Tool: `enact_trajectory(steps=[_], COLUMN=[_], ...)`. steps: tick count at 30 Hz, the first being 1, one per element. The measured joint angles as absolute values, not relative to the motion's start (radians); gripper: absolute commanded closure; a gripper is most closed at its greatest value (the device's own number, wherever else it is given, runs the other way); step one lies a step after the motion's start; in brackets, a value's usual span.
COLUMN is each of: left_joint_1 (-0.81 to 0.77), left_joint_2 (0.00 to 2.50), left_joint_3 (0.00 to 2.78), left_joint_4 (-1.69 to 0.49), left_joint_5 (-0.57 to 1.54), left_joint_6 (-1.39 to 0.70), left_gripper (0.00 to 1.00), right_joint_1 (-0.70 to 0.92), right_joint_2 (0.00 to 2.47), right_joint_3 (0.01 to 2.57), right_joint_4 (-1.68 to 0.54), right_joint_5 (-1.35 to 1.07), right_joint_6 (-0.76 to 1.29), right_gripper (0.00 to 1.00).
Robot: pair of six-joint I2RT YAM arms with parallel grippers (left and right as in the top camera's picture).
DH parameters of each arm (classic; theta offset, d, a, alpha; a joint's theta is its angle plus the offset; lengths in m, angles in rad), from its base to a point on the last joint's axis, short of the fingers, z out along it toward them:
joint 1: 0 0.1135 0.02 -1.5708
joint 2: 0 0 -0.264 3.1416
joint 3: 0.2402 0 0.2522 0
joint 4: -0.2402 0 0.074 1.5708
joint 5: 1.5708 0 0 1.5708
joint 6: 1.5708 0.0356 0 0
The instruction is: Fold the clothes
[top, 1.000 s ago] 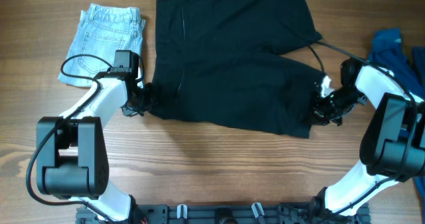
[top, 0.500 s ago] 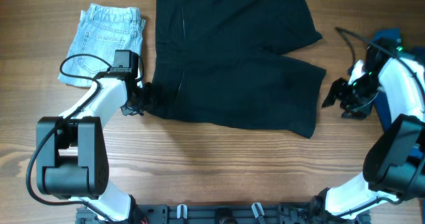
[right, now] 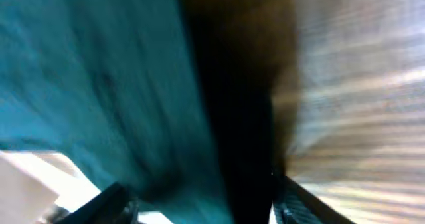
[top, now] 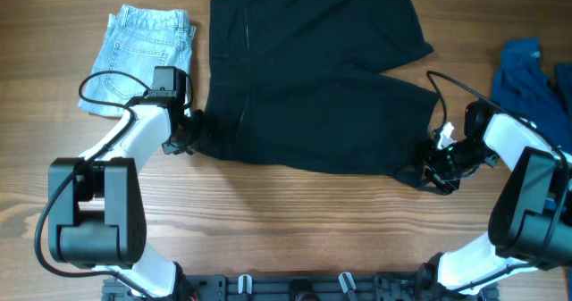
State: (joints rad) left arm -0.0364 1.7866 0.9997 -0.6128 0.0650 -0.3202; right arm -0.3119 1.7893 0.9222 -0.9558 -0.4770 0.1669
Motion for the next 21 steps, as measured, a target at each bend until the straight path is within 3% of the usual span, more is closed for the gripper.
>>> enact_trajectory(steps=[1, 2, 3, 4, 5, 8, 9, 14, 21], left_joint_1=[-0.036, -0.036, -0.036, -0.036, -0.036, -0.036, -0.036, -0.036, -0.036], left_joint_2=[1.787, 1.787, 1.787, 1.787, 1.787, 1.787, 1.787, 1.787, 1.786], left_joint_3=[1.0, 1.0, 1.0, 1.0, 1.0, 1.0, 1.0, 1.0, 1.0], left_joint_4=[-0.612, -0.612, -0.612, -0.612, -0.612, -0.612, -0.612, -0.612, -0.609], left_joint_5=[0.065, 0.065, 0.065, 0.065, 0.065, 0.065, 0.065, 0.065, 0.065], left_joint_6=[-0.32, -0.32, -0.32, -0.32, -0.32, -0.32, -0.32, -0.32, -0.32], left_gripper=[0.57, 0.58, 0.57, 0.57, 0.57, 0.57, 0.57, 0.56, 0.55], right_joint_1=[-0.312, -0.312, -0.312, -0.312, -0.312, -0.312, -0.312, -0.312, -0.312], right_joint_2=[1.789, 1.789, 1.789, 1.789, 1.789, 1.789, 1.789, 1.777, 1.568], right_joint_3=[0.92, 0.918, 0.916, 0.916, 0.915, 0.915, 0.915, 0.918, 0.919], right_joint_4=[-0.932, -0.899, -0.877, -0.876, -0.863, -0.864, -0.87, -0.975, -1.139], right_joint_5=[-0.498, -0.51, -0.517, -0.517, -0.524, -0.531, -0.53, -0.503, -0.5], right_joint_6=[0.187, 0.206, 0.224, 0.233, 0.237, 0.241, 0.233, 0.197, 0.157], right_gripper=[0.59, 0.78, 0.86, 0.86, 0.85, 0.56, 0.51, 0.43, 0.43])
